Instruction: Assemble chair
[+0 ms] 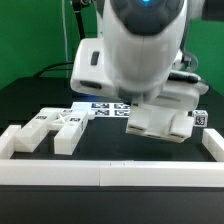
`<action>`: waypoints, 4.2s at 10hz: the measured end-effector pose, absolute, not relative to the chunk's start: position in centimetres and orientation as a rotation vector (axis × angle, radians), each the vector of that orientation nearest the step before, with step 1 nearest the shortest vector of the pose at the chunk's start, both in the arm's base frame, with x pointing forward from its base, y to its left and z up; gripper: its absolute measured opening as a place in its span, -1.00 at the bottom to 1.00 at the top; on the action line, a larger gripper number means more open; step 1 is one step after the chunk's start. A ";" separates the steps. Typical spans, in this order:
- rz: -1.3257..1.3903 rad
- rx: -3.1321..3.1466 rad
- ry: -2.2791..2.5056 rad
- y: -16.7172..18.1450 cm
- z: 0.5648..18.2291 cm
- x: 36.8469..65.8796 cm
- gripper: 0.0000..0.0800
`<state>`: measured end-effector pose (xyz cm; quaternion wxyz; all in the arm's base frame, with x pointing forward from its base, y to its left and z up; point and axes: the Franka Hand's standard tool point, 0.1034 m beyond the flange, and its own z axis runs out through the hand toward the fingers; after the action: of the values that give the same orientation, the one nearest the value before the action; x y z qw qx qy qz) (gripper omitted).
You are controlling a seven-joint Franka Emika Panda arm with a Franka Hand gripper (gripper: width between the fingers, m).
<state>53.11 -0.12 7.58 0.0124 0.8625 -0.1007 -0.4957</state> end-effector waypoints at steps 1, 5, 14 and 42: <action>-1.578 2.663 -0.316 -0.4 7.2 53.3 -0.91; -1.684 2.578 -0.337 -0.7 7.1 52.1 -0.91; -1.683 2.600 -0.357 -1.6 7.0 51.3 0.61; -0.031 3.121 -0.098 -10.3 6.2 56.2 0.62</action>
Offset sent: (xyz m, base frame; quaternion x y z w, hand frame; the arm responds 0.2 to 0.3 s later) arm 0.0000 0.0000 0.0000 0.0000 0.0000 0.0000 1.0000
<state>56.20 -10.33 6.21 0.0094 0.9994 -0.0313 -0.0099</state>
